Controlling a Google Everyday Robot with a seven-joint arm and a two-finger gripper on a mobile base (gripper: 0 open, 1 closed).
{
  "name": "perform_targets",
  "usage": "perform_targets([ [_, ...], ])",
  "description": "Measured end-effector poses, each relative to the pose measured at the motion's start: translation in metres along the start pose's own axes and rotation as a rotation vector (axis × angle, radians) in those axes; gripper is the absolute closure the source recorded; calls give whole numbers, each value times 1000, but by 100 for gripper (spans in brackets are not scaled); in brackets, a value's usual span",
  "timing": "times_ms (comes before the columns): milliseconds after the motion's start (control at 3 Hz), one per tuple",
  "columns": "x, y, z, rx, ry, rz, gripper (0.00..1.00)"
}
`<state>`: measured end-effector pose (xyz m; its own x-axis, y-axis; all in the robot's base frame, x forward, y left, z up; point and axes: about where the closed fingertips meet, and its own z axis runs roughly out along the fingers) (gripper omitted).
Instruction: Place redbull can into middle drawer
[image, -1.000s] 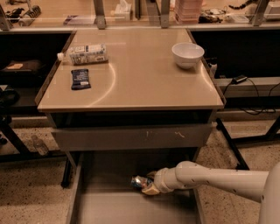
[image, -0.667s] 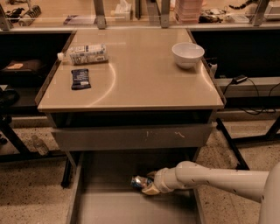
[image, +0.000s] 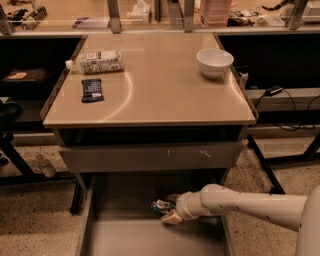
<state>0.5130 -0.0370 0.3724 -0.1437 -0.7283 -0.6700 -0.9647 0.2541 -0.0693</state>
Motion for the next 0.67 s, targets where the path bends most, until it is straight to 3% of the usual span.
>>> perform_targets([
  [333, 0, 0, 0, 0, 0, 0, 0],
  [667, 0, 0, 0, 0, 0, 0, 0],
])
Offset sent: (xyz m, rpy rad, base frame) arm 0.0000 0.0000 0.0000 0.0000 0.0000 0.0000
